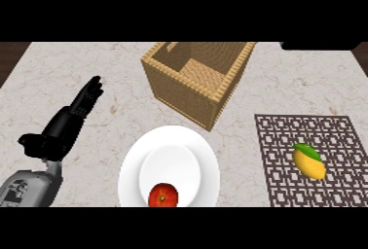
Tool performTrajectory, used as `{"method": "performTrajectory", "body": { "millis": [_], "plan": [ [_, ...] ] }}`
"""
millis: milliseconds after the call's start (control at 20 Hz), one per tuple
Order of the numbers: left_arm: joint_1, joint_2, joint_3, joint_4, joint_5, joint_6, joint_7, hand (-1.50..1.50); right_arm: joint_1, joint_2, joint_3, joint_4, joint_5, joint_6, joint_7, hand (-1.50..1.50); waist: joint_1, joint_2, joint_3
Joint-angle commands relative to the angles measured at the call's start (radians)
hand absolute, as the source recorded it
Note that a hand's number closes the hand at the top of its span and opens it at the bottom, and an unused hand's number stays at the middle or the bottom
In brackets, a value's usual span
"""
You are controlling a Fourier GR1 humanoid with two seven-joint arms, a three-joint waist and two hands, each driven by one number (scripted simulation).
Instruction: Pick the lemon from the placemat and place it in the basket
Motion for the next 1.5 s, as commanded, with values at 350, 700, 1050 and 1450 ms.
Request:
{"method": "performTrajectory", "body": {
  "millis": [350,700,1050,1450],
  "plan": [
    [0.029,-0.045,0.01,-0.019,-0.061,-0.015,0.004,0.0,-0.08,0.265,0.184,0.099,0.208,-0.102,-0.053,-1.5,0.002,-0.001,0.0],
    [-0.001,-0.028,0.1,-0.093,-0.016,-0.089,0.105,0.0,-0.092,0.34,0.144,0.187,0.303,-0.124,-0.126,-1.5,-0.004,-0.003,0.0],
    [0.035,-0.061,0.096,-0.055,-0.066,-0.114,0.049,0.0,-0.087,0.358,0.129,0.153,0.289,-0.052,-0.151,-1.5,-0.005,-0.003,0.0],
    [0.007,-0.109,0.127,-0.042,-0.098,-0.117,0.059,0.0,-0.054,0.388,0.117,0.168,0.386,-0.11,-0.185,-1.5,-0.008,-0.003,0.0]
  ]
}}
